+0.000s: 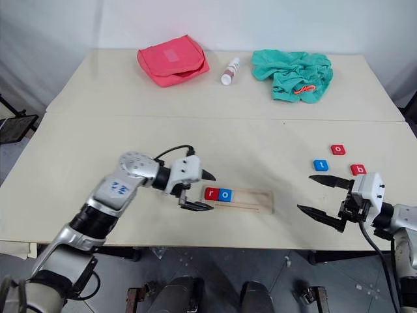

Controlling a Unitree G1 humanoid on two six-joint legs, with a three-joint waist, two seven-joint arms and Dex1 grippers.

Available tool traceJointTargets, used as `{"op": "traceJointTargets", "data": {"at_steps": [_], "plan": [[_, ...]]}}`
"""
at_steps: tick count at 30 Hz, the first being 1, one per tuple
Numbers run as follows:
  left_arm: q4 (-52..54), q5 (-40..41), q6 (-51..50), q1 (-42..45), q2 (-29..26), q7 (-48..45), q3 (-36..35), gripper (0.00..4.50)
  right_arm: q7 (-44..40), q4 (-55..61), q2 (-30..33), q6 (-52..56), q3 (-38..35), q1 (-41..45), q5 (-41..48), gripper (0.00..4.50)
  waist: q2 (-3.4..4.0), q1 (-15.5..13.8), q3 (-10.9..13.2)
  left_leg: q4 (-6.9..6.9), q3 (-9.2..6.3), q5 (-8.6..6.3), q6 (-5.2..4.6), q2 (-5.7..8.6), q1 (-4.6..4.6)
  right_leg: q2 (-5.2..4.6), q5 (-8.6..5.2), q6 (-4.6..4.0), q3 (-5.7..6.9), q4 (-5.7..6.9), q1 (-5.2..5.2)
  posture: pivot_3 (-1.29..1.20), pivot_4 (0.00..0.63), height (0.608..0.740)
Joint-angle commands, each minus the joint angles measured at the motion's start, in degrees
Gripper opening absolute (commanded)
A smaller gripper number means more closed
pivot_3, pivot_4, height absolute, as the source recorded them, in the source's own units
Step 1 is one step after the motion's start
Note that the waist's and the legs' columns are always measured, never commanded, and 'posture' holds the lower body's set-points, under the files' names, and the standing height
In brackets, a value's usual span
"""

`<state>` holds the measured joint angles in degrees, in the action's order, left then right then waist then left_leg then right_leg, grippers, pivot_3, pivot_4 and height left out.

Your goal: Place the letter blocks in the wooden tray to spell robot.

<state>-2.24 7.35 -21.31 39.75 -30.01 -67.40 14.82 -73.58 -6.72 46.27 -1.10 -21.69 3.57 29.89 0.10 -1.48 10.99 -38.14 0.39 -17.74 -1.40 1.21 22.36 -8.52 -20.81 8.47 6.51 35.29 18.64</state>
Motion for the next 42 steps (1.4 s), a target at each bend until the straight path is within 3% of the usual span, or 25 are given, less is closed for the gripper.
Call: {"op": "traceJointTargets", "data": {"at_steps": [1, 7, 10, 14, 24, 33, 42], "plan": [[2.11, 5.61, 5.19, -1.87, -0.44, -1.67, -5.62, 4.47, 4.30, 3.12, -0.26, 2.15, -2.92, -1.04, 1.39, 4.50, 0.00, 0.01, 0.00, -0.01, 0.01, 0.00, 0.00, 0.00, 0.00, 0.00, 0.00, 0.00, 0.00, -0.01, -0.01, 0.00, 0.150, 0.740], [-3.27, 11.11, 18.35, -5.63, 0.70, -1.19, -15.25, 4.47, 19.73, 8.02, -4.76, 6.64, -6.40, -3.12, 0.19, 4.50, 0.00, -0.15, 0.00, -0.03, -0.04, 0.00, 0.00, 0.04, 0.00, -0.03, 0.00, 0.00, 0.01, 0.01, -0.03, 0.00, 0.150, 0.740], [-4.67, 14.78, 20.05, -7.01, 0.48, -4.48, -17.25, 4.47, 29.38, 11.11, -6.35, 11.68, -7.73, -5.16, -2.11, 4.50, 0.02, -0.11, 0.00, 0.00, -0.04, 0.00, 0.00, 0.04, -0.01, -0.03, 0.00, 0.00, 0.03, 0.09, 0.01, 0.00, 0.150, 0.740], [-5.48, 17.62, 22.60, -10.81, 0.90, -8.24, -18.00, 4.47, 34.77, 11.95, -7.74, 14.35, -9.01, -6.45, -2.24, 4.50, 0.03, 0.01, -0.01, -0.03, 0.01, 0.00, 0.00, 0.06, -0.05, -0.04, 0.00, 0.00, -0.03, 0.15, 0.00, 0.00, 0.150, 0.740], [-13.80, 19.15, 32.85, -15.79, 2.53, -16.30, -17.84, 4.47, 36.01, 13.52, -7.35, 20.01, -12.77, -11.58, 1.30, 4.50, 0.04, 0.00, -0.01, 0.00, 0.06, 0.00, -0.01, 0.05, -0.11, -0.04, 0.00, 0.00, -0.06, 0.18, -0.01, 0.00, 0.150, 0.740], [-23.89, 19.35, 38.56, -13.04, 2.88, -20.61, -18.33, 4.47, 37.51, 8.03, -4.49, 21.09, -14.26, -9.37, -0.59, 4.50, 0.06, 0.07, -0.02, 0.02, 0.17, 0.00, -0.01, 0.02, -0.19, -0.03, 0.00, 0.00, -0.12, 0.22, 0.00, 0.00, 0.150, 0.740], [-25.04, 19.16, 39.36, -11.46, 3.25, -19.95, -17.62, 4.47, 37.55, 8.25, -5.18, 21.22, -14.05, -9.22, -0.71, 4.50, 0.06, 0.07, -0.02, 0.00, 0.17, -0.01, -0.03, 0.04, -0.19, -0.04, 0.00, 0.00, -0.12, 0.23, 0.00, 0.00, 0.150, 0.740]]}}
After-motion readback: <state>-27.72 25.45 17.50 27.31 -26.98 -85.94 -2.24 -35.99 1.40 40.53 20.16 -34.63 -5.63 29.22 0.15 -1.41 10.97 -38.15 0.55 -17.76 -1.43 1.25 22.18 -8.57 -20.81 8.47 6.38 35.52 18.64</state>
